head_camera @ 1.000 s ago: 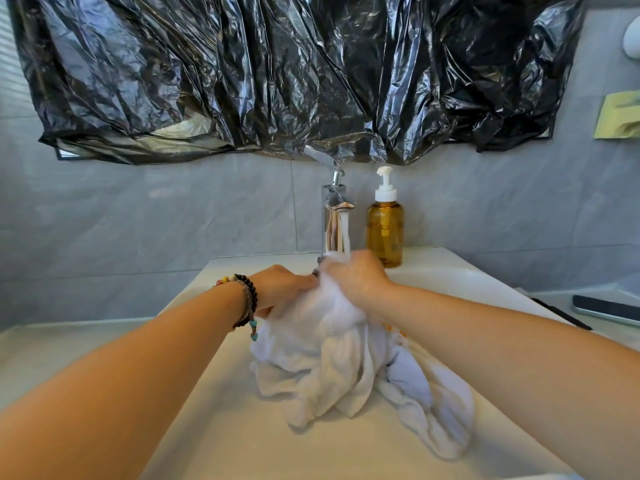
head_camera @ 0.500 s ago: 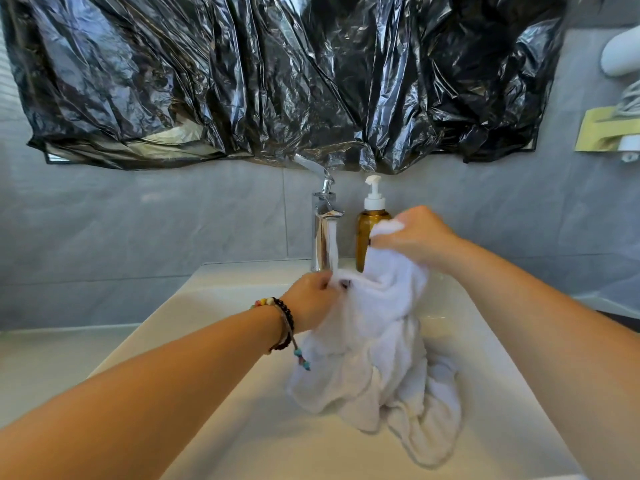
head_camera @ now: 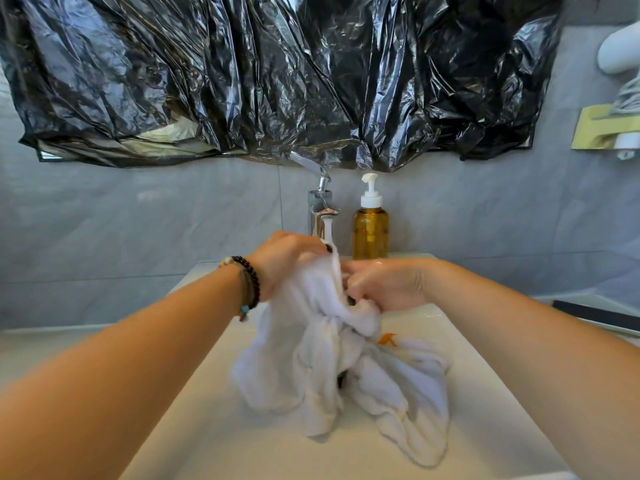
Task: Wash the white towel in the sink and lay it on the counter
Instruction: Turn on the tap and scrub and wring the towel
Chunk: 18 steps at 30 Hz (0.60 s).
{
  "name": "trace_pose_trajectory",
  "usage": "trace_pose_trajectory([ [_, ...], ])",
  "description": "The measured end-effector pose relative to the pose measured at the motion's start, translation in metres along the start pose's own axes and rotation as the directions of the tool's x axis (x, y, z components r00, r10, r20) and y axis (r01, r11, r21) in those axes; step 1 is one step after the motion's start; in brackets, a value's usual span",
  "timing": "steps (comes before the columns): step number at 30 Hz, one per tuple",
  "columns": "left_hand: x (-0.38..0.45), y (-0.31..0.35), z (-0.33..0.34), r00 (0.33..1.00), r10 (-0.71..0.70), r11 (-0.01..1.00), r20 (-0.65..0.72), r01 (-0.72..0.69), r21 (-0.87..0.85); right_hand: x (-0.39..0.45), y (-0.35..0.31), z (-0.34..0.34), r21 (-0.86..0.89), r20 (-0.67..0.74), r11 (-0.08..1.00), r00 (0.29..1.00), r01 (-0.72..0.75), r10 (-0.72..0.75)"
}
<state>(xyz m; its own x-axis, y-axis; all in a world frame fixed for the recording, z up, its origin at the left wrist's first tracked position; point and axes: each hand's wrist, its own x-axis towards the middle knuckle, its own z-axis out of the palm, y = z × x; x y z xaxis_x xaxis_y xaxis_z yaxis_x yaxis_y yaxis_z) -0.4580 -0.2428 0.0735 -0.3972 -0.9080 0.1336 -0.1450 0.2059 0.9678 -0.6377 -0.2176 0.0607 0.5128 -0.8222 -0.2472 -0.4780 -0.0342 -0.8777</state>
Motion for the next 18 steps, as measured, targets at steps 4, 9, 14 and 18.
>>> trace_pose_trajectory([
  [4,-0.012,0.005,-0.029,0.959,-0.175,0.961,0.221,0.118,0.25,0.008,-0.009,0.014,-0.559,-0.182,0.825,0.983,-0.079,-0.029],
  [9,-0.015,-0.004,-0.03,0.912,-0.404,0.495,0.065,0.159,0.854,-0.005,-0.013,-0.007,-0.603,-0.521,0.796,0.732,0.049,-0.439],
  [14,-0.009,-0.004,-0.009,0.982,-0.158,0.676,0.102,0.032,0.737,-0.014,-0.019,-0.016,-0.554,-0.664,0.813,0.494,0.178,-0.561],
  [18,-0.005,-0.002,-0.009,0.997,0.048,0.915,-0.057,-0.021,0.403,-0.021,-0.024,-0.017,-0.399,-0.738,0.864,0.452,0.307,-0.501],
])
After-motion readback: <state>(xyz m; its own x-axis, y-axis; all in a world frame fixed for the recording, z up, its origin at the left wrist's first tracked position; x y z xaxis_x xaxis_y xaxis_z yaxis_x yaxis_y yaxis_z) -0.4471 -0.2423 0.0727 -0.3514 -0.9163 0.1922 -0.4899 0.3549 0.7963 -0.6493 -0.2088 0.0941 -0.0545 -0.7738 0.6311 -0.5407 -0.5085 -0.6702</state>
